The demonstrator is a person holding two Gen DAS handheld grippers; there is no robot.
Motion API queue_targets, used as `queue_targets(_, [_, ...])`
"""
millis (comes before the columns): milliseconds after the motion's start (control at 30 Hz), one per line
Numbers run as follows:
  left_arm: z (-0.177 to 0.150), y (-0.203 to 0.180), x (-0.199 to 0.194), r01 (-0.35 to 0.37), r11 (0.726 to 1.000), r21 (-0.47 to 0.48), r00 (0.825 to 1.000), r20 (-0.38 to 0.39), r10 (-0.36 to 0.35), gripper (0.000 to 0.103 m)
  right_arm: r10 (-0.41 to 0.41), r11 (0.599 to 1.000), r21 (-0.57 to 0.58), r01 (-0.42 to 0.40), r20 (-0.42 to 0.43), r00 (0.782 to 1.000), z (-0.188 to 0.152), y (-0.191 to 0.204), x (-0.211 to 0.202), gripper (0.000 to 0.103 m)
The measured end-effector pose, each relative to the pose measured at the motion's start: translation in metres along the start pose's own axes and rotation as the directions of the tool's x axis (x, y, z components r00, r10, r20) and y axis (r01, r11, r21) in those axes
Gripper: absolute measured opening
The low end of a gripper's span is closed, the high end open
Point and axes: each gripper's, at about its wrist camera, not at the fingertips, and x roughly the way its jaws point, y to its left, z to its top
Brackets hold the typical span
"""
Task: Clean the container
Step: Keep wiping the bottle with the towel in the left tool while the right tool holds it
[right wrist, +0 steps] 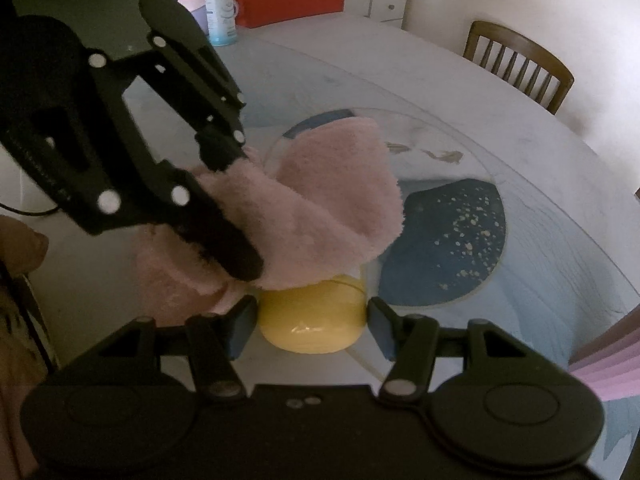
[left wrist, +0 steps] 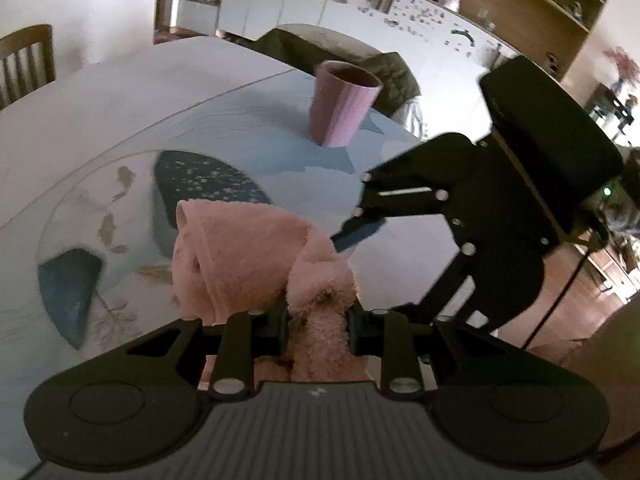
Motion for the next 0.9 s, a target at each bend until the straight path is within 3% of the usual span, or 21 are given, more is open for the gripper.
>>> queue_targets(300, [-0.008,0.032,-0.008,-0.096,0.991,-0.094,0.995,-0.007,0.096,0.026,0.001,1.0,-0.015,-0.001,0.001,1.0,0.001,-0.001,0.0,0.06])
queue_targets(533, [-0.025,0.05,0.0,-0.193,0.968,-0.157,0.98,-0.08,0.182,0.026,-0.001,1.0,-0.029,0.001,-0.001,1.0,0.0,-0.001,0.0,0.06])
queue_targets(700, [-0.021,0.044,-0.027,-0.152,0.975,-0.165,0.988,-0.028,0.149,0.026,-0.009,0.999,-0.048,0.009,-0.002,1.0,0.0,0.0,0.0,0.06])
queue_targets(800, [-0.016,0.029,-0.045,-0.068,0.991,-0.112,0.997,0.023,0.071,0.026,-0.007,0.999,-0.051,0.007,-0.001,1.0,0.0,0.0,0.0,0.06])
queue_targets(900, [-0.01,0.011,-0.043,-0.019,0.999,-0.047,1.0,0.022,0.02,0.026,-0.004,0.999,-0.051,0.004,0.001,1.0,0.0,-0.001,0.0,0.06])
